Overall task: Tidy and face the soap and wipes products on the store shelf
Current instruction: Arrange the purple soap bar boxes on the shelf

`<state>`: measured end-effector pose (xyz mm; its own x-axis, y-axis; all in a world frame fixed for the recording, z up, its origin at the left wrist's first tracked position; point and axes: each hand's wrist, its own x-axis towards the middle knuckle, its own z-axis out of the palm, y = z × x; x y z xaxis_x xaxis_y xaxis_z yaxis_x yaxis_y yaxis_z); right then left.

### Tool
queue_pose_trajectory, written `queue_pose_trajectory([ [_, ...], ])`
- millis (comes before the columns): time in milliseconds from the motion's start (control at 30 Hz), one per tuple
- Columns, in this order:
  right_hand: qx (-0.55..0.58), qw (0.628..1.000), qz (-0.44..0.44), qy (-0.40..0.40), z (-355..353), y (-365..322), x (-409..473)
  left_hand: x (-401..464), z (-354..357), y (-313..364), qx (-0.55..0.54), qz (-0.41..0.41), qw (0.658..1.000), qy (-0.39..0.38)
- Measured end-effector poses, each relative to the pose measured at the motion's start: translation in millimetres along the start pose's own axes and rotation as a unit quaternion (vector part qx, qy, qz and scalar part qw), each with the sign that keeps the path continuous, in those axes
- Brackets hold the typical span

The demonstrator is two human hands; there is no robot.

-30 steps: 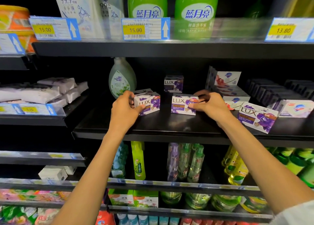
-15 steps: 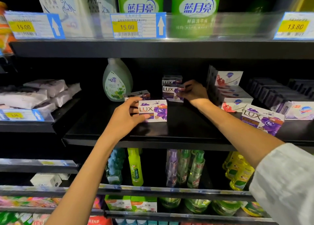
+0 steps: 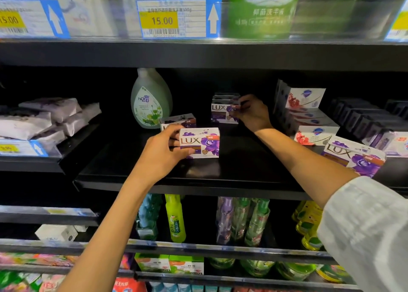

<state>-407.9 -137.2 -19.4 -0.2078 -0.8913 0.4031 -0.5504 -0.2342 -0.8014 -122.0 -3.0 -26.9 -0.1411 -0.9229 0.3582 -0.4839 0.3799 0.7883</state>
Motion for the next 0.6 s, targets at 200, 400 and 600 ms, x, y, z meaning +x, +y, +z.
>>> queue_pose_trajectory([
  [200, -0.042, 0.999, 0.008, 0.006, -7, -7, -10, -2, 0, 2, -0.007, 0.002, 1.000, -0.002],
  [400, -0.217, 0.969, -0.006, -0.115, -41, -31, -47, -4, -1, 6, -0.006, -0.015, 1.000, -0.001],
  [600, -0.348, 0.916, -0.033, -0.198, -84, -23, -112, 0, 8, 18, 0.005, -0.036, 0.999, 0.024],
])
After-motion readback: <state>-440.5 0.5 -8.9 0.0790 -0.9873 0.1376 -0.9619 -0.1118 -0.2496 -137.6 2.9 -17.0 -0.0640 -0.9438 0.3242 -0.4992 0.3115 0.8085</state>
